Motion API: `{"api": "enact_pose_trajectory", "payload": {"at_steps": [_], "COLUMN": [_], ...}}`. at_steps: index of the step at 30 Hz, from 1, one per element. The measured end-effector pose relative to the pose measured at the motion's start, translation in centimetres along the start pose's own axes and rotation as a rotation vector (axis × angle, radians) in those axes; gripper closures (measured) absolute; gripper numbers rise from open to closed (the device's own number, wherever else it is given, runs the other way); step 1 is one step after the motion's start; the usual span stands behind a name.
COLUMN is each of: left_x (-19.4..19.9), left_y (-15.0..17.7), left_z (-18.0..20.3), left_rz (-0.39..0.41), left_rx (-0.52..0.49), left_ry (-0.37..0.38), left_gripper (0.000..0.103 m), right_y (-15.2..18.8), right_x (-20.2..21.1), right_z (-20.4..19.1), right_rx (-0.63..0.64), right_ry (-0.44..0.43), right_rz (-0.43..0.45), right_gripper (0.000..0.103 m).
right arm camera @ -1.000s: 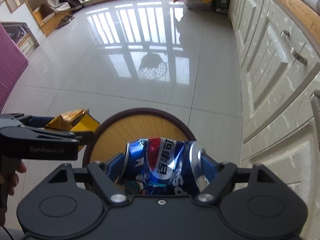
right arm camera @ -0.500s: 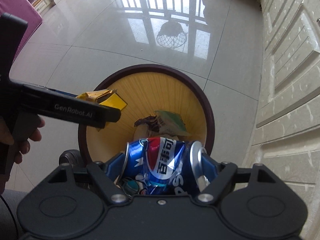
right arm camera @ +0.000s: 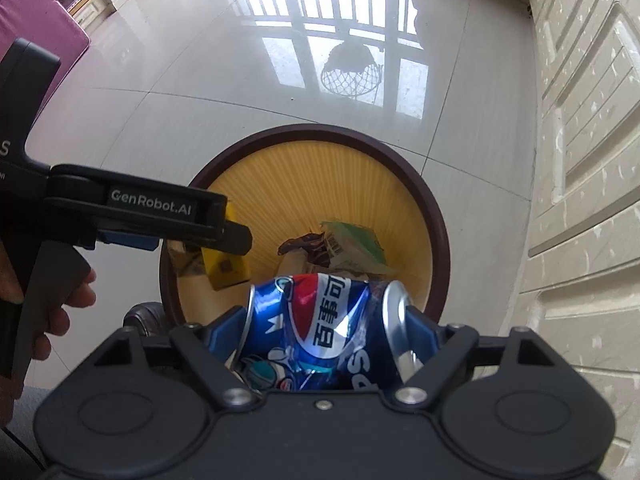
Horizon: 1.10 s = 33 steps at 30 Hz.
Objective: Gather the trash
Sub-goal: 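Open the left tool over the wastebasket while the right tool opens too, then lift both open tools up away from the wastebasket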
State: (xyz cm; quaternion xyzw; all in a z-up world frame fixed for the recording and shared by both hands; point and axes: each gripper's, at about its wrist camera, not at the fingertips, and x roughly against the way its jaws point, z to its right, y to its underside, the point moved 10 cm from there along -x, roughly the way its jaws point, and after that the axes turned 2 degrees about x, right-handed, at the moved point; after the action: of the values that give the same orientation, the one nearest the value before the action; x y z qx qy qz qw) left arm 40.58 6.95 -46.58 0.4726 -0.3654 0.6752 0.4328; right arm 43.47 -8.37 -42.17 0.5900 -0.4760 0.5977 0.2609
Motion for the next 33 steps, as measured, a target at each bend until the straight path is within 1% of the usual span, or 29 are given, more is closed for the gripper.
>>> {"api": "enact_pose_trajectory", "payload": {"at_steps": [3, 5, 7, 10, 15, 18, 21, 25, 30, 33], "left_x": [0.2, 0.3, 0.4, 0.5, 1.0, 1.5, 2.0, 2.5, 2.9, 3.6], "left_y": [-0.2, -0.2, -0.2, -0.1, -0.2, -0.3, -0.4, -0.3, 0.2, 0.6], "left_z": [0.1, 0.2, 0.4, 0.8, 1.5, 1.8, 1.9, 1.3, -0.2, -0.7], "left_rz": [0.007, 0.009, 0.007, 0.010, 0.037, 0.061, 0.089, 0.099, 0.085, 0.092], "left_rx": [-0.011, -0.019, -0.027, -0.057, -0.137, -0.195, -0.231, -0.251, -0.235, -0.238], "left_ry": [-0.003, 0.001, 0.004, 0.000, -0.026, -0.053, -0.077, -0.098, -0.127, -0.138], "left_gripper": [0.000, 0.000, 0.000, 0.000, 0.000, 0.000, 0.000, 0.000, 0.000, 0.000], "right_y": [0.3, 0.5, 0.6, 0.7, 0.9, 1.0, 1.0, 1.0, 1.2, 1.3], "right_x": [-0.7, -0.9, -1.0, -0.9, -1.1, -1.1, -0.8, -0.5, 0.1, 0.7], "right_z": [0.4, 0.5, 0.5, 0.4, 0.4, 0.5, 0.4, 0.4, 0.4, 0.4], "right_rx": [-0.009, -0.005, 0.003, 0.011, 0.029, 0.033, 0.041, 0.033, 0.033, 0.015], "right_ry": [0.013, 0.021, 0.026, 0.020, 0.035, 0.038, 0.047, 0.045, 0.058, 0.067], "right_rz": [-0.020, -0.031, -0.027, -0.024, -0.036, -0.039, -0.035, -0.032, -0.027, -0.017], "right_gripper": [0.015, 0.009, 0.006, 0.006, 0.006, 0.006, 0.006, 0.005, 0.004, 0.002]}}
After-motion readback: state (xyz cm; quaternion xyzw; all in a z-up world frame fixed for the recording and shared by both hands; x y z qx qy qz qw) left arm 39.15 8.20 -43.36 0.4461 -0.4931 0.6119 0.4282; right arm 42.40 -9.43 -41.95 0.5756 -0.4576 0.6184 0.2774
